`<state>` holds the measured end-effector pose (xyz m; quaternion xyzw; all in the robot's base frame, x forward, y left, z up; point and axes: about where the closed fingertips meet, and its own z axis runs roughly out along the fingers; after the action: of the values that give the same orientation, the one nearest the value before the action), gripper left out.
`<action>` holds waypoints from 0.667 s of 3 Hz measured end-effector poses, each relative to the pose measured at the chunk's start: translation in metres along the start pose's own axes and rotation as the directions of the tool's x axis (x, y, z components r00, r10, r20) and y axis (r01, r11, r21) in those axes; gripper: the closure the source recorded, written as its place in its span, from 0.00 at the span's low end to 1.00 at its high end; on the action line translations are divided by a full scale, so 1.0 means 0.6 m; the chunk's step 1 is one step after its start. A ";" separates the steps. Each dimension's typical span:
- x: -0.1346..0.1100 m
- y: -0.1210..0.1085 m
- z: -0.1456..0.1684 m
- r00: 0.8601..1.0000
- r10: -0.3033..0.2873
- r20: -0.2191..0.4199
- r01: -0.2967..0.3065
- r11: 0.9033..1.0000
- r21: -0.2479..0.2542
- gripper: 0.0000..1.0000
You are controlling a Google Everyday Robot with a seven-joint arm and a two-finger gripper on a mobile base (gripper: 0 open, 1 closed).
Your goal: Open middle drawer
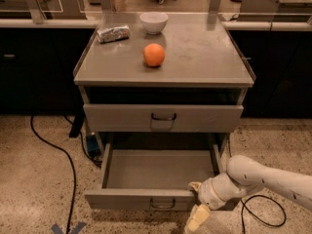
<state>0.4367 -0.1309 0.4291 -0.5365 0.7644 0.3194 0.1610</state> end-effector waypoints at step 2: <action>0.041 0.047 -0.024 0.997 0.078 0.020 -0.078 0.997 0.015 0.00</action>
Offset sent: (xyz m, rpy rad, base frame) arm -0.0460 -0.0370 0.0114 0.0022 0.0410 -0.1349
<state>0.4032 -0.1517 0.4342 -0.5017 0.7857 0.3246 0.1600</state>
